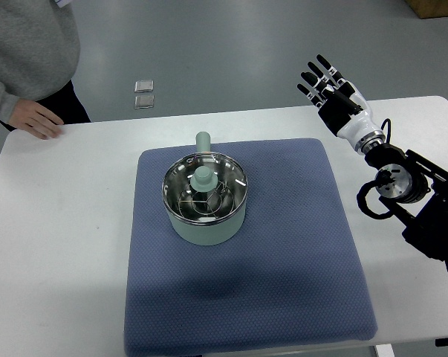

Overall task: Open lid and place right of pot
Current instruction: 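Move the right hand over the saucepan toward the lid knob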

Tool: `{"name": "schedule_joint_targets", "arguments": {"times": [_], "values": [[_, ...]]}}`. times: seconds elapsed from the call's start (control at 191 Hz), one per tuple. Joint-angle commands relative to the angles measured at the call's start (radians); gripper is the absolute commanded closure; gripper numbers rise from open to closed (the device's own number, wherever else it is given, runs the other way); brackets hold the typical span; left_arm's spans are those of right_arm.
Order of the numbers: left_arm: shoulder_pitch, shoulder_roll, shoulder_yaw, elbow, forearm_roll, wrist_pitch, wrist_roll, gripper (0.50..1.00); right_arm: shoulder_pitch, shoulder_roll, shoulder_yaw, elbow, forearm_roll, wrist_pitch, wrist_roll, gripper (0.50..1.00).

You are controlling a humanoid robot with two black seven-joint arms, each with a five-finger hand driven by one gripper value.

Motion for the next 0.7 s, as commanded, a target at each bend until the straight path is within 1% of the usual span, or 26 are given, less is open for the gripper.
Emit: {"name": "schedule_joint_targets", "arguments": {"times": [0.0,0.236,0.382,0.445,0.497,0.56,0.66,0.696], "values": [[0.001,0.0,0.0,0.0,0.0,-0.002,0.0,0.5,-0.002,0.001,0.0,0.004,0.0,0.0,0.0,0.57],[0.0,0.0,0.0,0.0,-0.002,0.005,0.0,0.5,0.004,0.0,-0.011,0.007,-0.002,0.0,0.0,0.57],[0.0,0.0,0.0,0.0,0.0,0.0,0.0,0.5,0.03,-0.008,-0.037,0.009,-0.094,0.0,-0.002,0.57],[0.0,0.0,0.0,-0.002,0.0,-0.002,0.0,0.5,0.058,-0.019,-0.071,0.023,-0.193,0.004,-0.005,0.572],[0.0,0.0,0.0,-0.003,0.0,-0.002,0.0,0.5,0.087,-0.037,-0.117,0.043,-0.307,0.014,-0.02,0.57],[-0.002,0.0,0.002,-0.009,0.0,-0.002,0.0,0.5,0.133,-0.076,-0.184,0.067,-0.476,0.043,-0.032,0.57],[-0.002,0.0,0.002,-0.012,0.0,-0.002,0.0,0.5,0.246,-0.137,-0.301,0.118,-0.77,0.118,-0.052,0.57],[-0.002,0.0,0.002,-0.014,0.0,-0.002,0.0,0.5,0.274,-0.148,-0.319,0.122,-0.818,0.133,-0.06,0.57]]}}
